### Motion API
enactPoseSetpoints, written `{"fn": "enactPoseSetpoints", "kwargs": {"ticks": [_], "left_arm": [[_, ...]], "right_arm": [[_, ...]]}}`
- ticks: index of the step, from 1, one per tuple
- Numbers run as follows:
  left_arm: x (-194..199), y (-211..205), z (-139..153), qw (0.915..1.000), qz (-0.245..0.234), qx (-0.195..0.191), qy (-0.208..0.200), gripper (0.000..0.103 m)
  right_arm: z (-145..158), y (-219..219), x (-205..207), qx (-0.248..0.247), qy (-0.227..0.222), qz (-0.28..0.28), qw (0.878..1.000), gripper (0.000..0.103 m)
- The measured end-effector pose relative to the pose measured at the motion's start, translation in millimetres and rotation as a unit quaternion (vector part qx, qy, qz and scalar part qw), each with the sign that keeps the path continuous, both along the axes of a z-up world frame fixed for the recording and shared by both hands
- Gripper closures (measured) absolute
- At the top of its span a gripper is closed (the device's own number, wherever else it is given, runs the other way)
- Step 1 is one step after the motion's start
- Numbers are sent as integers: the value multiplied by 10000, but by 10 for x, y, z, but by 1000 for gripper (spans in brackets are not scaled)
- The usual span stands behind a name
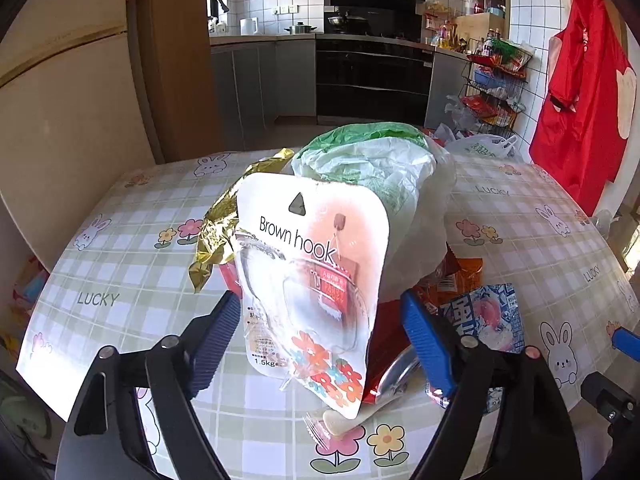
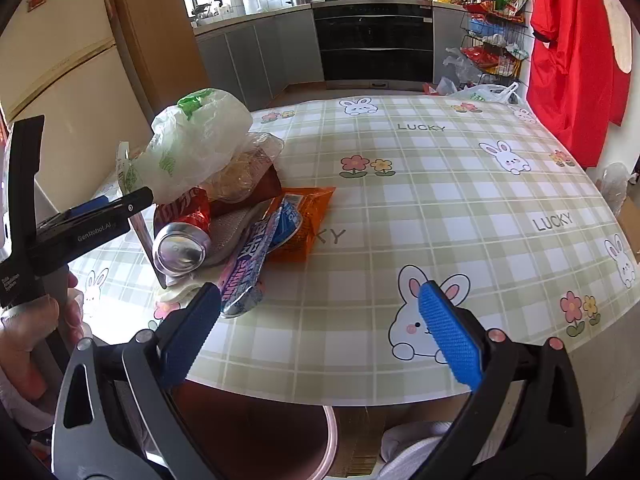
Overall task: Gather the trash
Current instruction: 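Reach the left tool to the 'Brown hook' card package and close on it, then grasp the blue snack wrapper with the right tool while the left tool holds the card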
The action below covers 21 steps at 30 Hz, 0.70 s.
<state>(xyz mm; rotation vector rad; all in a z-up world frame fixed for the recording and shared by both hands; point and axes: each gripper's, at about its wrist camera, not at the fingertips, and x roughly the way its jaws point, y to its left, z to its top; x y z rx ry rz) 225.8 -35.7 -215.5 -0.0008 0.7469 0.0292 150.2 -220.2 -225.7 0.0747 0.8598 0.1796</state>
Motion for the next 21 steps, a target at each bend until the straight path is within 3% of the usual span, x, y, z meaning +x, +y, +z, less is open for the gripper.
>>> {"fn": "enactPoseSetpoints", "kwargs": {"ticks": [6, 13, 14, 17, 21], "left_arm": [[-119, 96, -42, 9994, -89, -326, 94, 73], [-277, 247, 2, 9985, -89, -539, -24, 81], [-286, 271, 23, 9984, -69, -554, -57, 89], [-348, 367, 85, 9977, -85, -658, -128, 94], [-424, 473, 112, 9967, -114, -784, -167, 96]], "right_arm": [[-27, 74, 24, 25, 4, 144, 9999, 6], [-12, 124, 18, 22, -7, 213, 9998, 6], [-4, 124, 19, 31, -19, 214, 9998, 6], [-1, 130, 28, 59, -33, 226, 9997, 6], [-41, 137, 40, 241, 72, 287, 9993, 6]]}}
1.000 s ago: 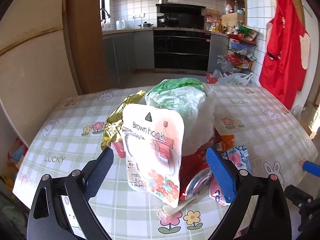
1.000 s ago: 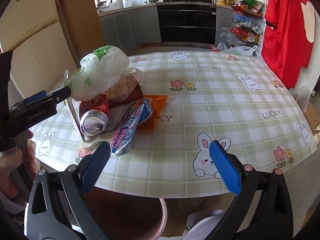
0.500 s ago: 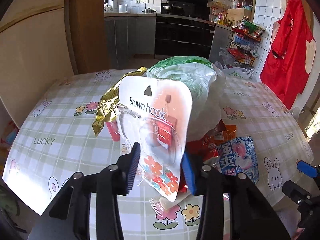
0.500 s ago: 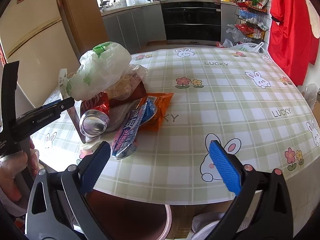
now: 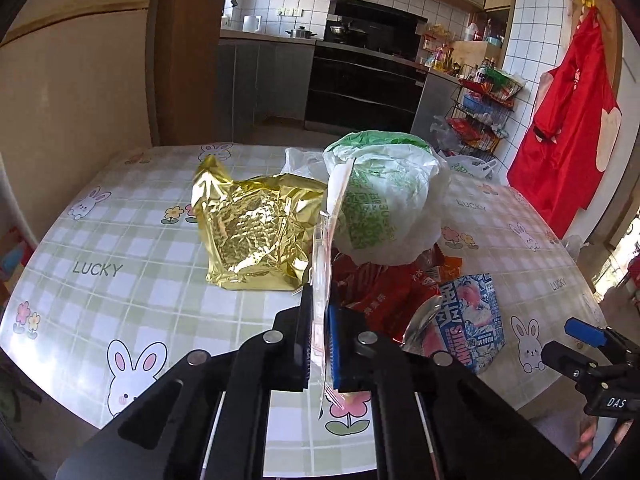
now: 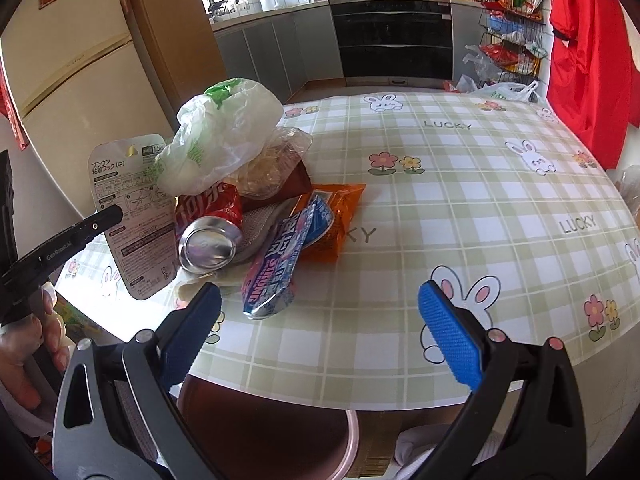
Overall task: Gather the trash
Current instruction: 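Grasp the blue snack wrapper with the right tool while the left tool holds the card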
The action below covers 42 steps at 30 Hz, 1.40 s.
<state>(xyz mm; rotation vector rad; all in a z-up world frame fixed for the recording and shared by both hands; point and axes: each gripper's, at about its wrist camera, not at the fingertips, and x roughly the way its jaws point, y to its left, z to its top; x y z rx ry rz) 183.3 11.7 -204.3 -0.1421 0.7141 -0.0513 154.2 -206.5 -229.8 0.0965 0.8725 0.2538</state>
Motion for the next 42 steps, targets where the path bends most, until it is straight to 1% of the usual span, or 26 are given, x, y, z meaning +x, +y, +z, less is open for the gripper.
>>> {"fn": "enactPoseSetpoints", "kwargs": {"ticks": [3, 8, 13, 18, 20, 21, 23, 27, 28, 30, 32, 35, 37, 39, 42], "left_arm": [[-57, 80, 7, 9999, 17, -100, 2, 96], [-141, 194, 54, 9996, 27, -273, -51, 96], [-291, 270, 151, 9991, -47, -369, -196, 96], [-462, 347, 189, 9982, -41, -527, -277, 96], [-515, 376, 180, 9978, -25, -610, -257, 96], [-545, 386, 170, 9977, -28, -636, -241, 96], [-588, 402, 154, 9973, -51, -695, -223, 96], [-672, 425, 137, 9963, -155, -817, -214, 96], [-690, 419, 141, 9963, -183, -813, -224, 96], [-736, 407, 148, 9961, -242, -810, -242, 96], [-759, 395, 148, 9962, -256, -799, -241, 96], [-775, 404, 129, 9960, -260, -822, -221, 96], [-783, 408, 123, 9959, -279, -838, -209, 96], [-803, 395, 129, 9957, -322, -846, -214, 96], [-824, 383, 134, 9950, -405, -890, -191, 96]], "right_arm": [[-11, 18, -7, 99, 42, 8, 9999, 6], [-22, 43, 1, 67, 79, 50, 9999, 6], [-54, 43, 32, 90, 117, 43, 9999, 6], [-140, 68, 165, 378, 91, 217, 9990, 6], [-216, 86, 256, 559, 153, 324, 9978, 15], [-249, 98, 302, 649, 221, 370, 9970, 23], [-312, 126, 390, 755, 315, 382, 9959, 27], [-389, 200, 510, 811, 383, 328, 9954, 36], [-400, 217, 527, 811, 395, 325, 9954, 39], [-418, 256, 554, 741, 374, 273, 9962, 42], [-448, 268, 575, 722, 395, 165, 9965, 50], [-521, 271, 601, 730, 522, 22, 9960, 63], [-541, 298, 584, 649, 565, -15, 9963, 83], [-527, 305, 535, 597, 517, -73, 9969, 85], [-444, 272, 455, 673, 366, -150, 9970, 89]]}}
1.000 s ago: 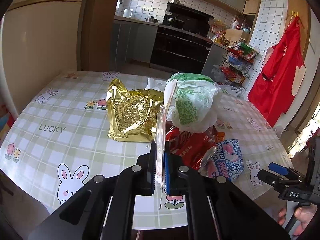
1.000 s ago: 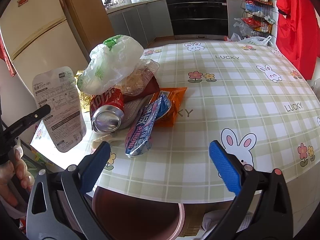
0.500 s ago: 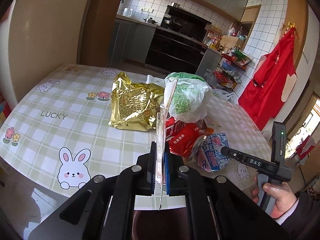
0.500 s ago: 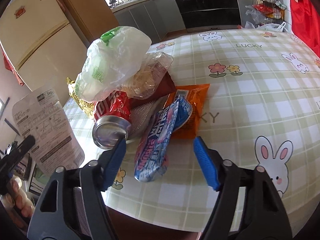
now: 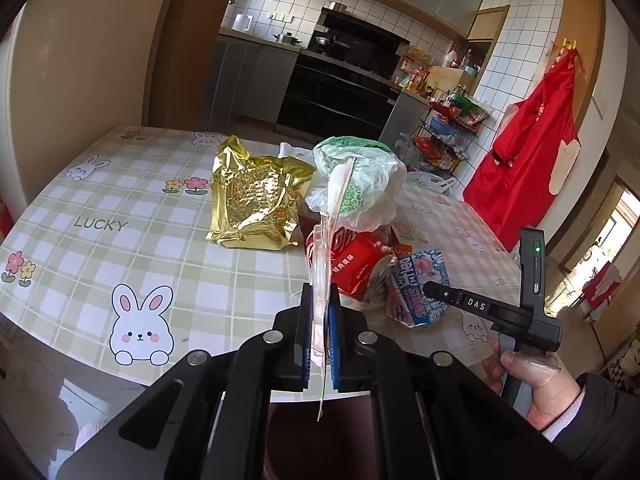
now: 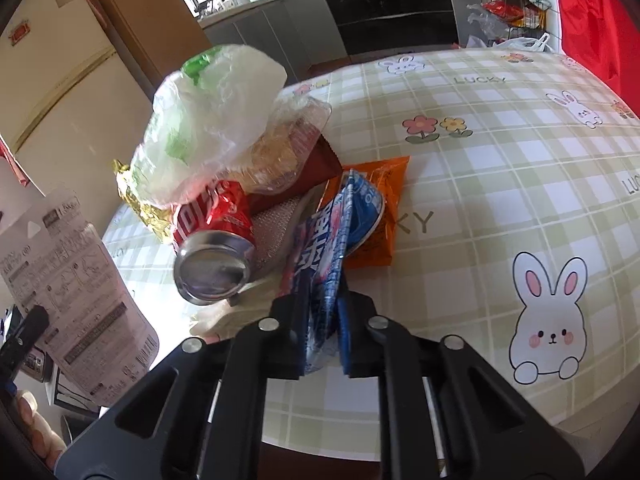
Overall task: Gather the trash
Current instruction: 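Grasp the blue snack wrapper with the right tool while the left tool holds the card, then open both tools over the pink bin, dropping the wrapper and card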
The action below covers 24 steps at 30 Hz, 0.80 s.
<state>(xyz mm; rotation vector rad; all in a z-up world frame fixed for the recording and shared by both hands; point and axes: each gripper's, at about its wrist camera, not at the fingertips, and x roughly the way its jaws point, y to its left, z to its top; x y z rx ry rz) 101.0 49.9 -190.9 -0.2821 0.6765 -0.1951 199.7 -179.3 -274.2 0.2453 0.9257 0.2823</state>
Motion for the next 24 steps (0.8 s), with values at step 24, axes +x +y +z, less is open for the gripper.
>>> {"fn": "enactPoseSetpoints", "kwargs": {"ticks": [24], "left_arm": [[-529, -482, -9, 9954, -954, -24, 112, 96]], "right_arm": [[686, -342, -723, 292, -994, -134, 9945, 98]]}}
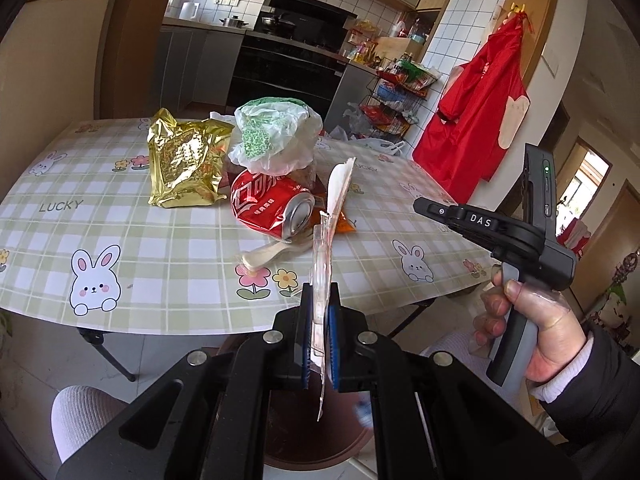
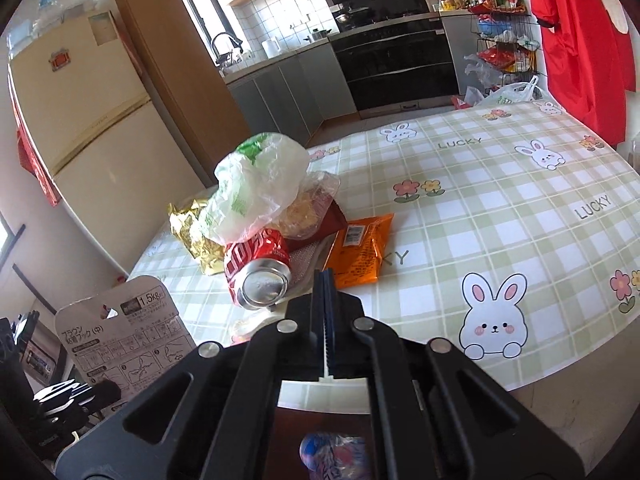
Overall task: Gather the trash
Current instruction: 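Open both tools over the pink bin, dropping the wrapper and card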
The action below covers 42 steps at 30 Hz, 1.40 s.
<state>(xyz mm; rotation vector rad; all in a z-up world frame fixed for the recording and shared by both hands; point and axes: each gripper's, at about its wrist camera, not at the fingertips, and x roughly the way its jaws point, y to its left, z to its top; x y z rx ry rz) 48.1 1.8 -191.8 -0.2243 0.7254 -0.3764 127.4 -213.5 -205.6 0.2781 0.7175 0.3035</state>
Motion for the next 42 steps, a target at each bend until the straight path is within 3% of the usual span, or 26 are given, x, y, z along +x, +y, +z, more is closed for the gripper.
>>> {"fn": "enactPoseSetpoints", "kwargs": {"ticks": [8, 10, 14, 19, 20, 21, 22, 23, 25, 35, 42], "left_arm": [[37, -17, -75, 9998, -104, -7, 172, 96], [54, -27, -124, 9995, -141, -10, 279, 96], [77, -89, -221, 9984, -320, 71, 457, 96], [108, -183, -346, 9960, -541, 142, 699, 94], [120, -192, -368, 9953, -600, 99, 753, 86], [123, -198, -381, 9950, -617, 84, 783, 67], [120, -204, -391, 9950, -595, 102, 789, 58], [122, -196, -394, 9953, -561, 111, 783, 50], [129, -182, -388, 9955, -504, 94, 799, 48], [173, 88, -370, 9971, 146, 72, 738, 17], [461, 438, -243, 9966, 619, 185, 503, 15]], "right_arm": [[131, -120, -114, 26, 13, -211, 9998, 97], [128, -134, -111, -28, 103, -292, 9995, 79], [150, -166, -133, 57, 70, -347, 9994, 60], [246, -168, -162, -7, -90, -424, 9991, 25], [267, -170, -169, -2, -124, -432, 9990, 21], [287, -175, -178, 5, -161, -448, 9989, 13], [304, -178, -191, 4, -202, -473, 9987, 9], [324, -180, -195, -4, -232, -491, 9985, 9], [341, -179, -204, -45, -247, -501, 9984, 6], [253, -126, -202, -324, -114, -612, 9975, 6], [23, -11, -115, -797, 215, -633, 9946, 6]]}}
